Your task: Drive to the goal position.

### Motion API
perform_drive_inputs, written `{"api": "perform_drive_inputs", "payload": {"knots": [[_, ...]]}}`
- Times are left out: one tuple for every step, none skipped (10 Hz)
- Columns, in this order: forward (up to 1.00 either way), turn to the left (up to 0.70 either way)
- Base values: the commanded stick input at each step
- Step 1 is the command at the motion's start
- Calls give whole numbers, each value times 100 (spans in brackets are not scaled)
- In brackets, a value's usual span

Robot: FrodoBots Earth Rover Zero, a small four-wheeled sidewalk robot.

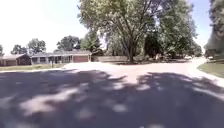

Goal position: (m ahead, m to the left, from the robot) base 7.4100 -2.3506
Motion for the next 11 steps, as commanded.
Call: {"api": "perform_drive_inputs", "payload": {"knots": [[70,-35],[70,-35],[70,-35],[70,-35],[70,-35],[70,-35],[70,-35],[70,-20],[70,0],[70,0],[70,0]]}}
